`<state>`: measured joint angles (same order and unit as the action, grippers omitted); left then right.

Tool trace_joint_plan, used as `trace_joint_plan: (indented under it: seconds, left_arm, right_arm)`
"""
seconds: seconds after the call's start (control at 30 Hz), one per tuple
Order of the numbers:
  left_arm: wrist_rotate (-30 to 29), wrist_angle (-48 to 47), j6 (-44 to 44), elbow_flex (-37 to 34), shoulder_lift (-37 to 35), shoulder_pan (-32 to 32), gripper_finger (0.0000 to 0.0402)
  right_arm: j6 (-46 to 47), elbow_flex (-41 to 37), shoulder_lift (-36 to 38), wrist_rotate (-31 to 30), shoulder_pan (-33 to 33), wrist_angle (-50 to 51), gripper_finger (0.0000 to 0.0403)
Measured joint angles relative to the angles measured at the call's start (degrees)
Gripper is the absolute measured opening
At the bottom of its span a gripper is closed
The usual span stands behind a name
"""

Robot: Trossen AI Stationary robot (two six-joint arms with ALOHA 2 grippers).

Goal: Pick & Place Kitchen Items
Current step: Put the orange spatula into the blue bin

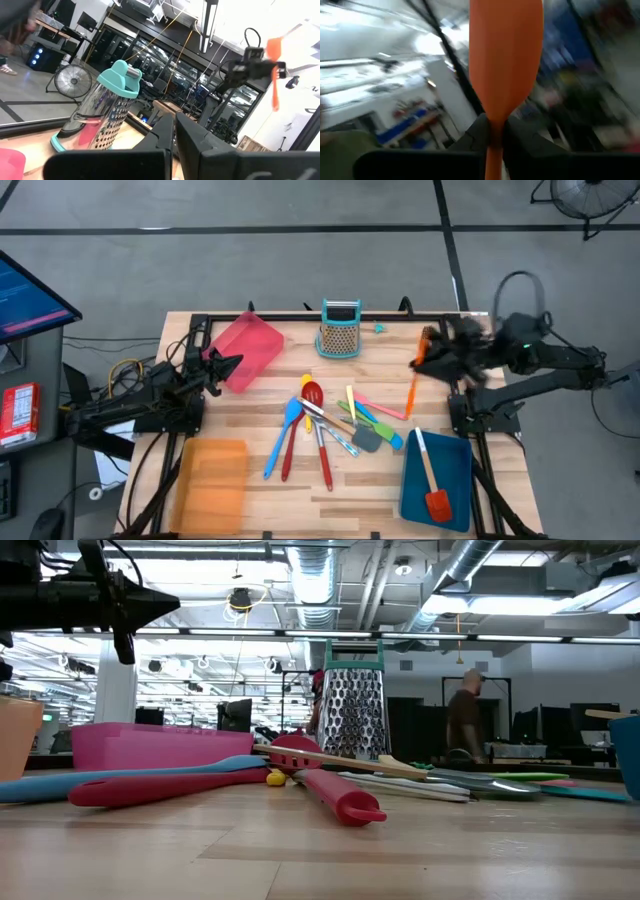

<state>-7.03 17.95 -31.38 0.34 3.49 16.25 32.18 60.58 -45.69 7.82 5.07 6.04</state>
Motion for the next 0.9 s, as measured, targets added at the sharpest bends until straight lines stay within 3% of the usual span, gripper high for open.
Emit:
trace_joint_plan:
  seconds: [0.3,0.7,0.9]
  left_arm:
    - [0.0,0.2,0.0,0.0,0.0,0.0,0.0002]
    - [0.0,0.2,0.0,0.0,0.0,0.0,0.0002]
    - [0.0,0.2,0.0,0.0,0.0,0.0,0.0002]
  right_arm:
    - [25.4,0.0,-2.8,-20.0,7.9,34.9,0.0035]
    - [61.1,0.0,-8.0,-44.4,34.6,52.2,0.0036]
    - [82.0,0.0,-14.2,-47.7,45.6,62.1,0.0037]
